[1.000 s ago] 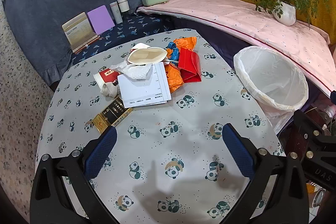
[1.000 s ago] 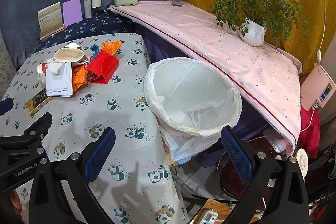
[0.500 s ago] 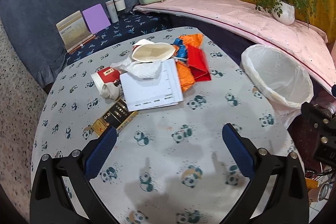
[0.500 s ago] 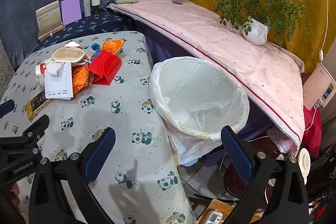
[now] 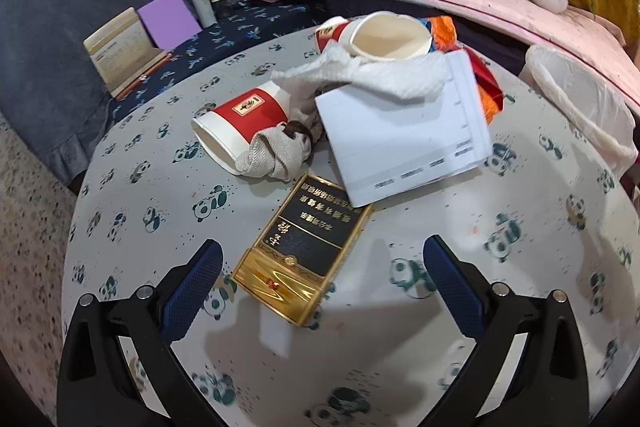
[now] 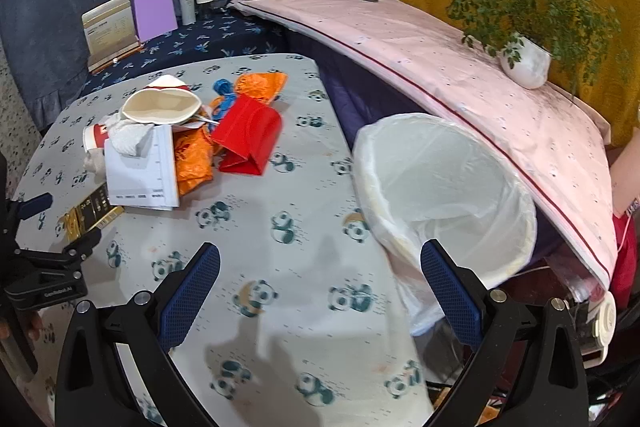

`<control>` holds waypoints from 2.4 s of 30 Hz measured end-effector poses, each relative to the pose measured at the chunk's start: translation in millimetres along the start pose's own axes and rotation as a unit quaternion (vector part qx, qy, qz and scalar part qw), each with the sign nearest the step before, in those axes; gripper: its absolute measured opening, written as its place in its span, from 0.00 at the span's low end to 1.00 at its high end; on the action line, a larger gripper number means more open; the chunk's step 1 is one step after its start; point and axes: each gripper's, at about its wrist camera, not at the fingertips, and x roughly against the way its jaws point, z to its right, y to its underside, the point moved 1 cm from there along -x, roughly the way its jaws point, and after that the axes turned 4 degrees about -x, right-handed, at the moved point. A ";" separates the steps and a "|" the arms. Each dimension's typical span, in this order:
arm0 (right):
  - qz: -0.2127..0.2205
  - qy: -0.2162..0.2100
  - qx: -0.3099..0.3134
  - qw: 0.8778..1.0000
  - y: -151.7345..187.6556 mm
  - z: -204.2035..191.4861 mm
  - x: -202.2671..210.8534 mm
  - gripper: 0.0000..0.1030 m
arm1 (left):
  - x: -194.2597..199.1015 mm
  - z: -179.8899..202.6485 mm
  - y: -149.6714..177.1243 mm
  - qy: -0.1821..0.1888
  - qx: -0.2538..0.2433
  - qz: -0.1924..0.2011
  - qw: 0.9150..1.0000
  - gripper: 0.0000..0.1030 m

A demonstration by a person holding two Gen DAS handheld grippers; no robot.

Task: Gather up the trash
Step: 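Move the left gripper onto the gold cigarette box and close it, then lift the gold box with the left gripper while the right gripper grasps a white paper sheet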

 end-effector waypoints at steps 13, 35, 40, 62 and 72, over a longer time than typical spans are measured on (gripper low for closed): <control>-0.024 -0.017 0.023 0.999 -6.1 -55.0 -28.4 0.93 | -43.5 -17.5 4.0 0.067 -0.030 0.006 0.997 0.93; -0.033 -0.080 0.039 0.995 -12.9 -91.6 -47.8 0.84 | -2.3 -20.0 16.4 0.068 0.094 -0.025 0.993 0.54; -0.037 -0.113 0.033 0.992 -22.0 -99.7 -55.3 0.73 | 14.5 -25.6 18.0 0.037 0.112 -0.022 0.993 0.54; -0.066 -0.187 0.034 0.980 -35.5 -119.2 -85.6 0.08 | 27.2 -34.0 0.4 0.021 0.132 -0.017 0.991 0.54; -0.038 -0.232 0.044 0.971 -24.1 -112.9 -36.6 0.01 | 40.6 -23.3 -1.7 0.023 0.131 -0.011 0.991 0.54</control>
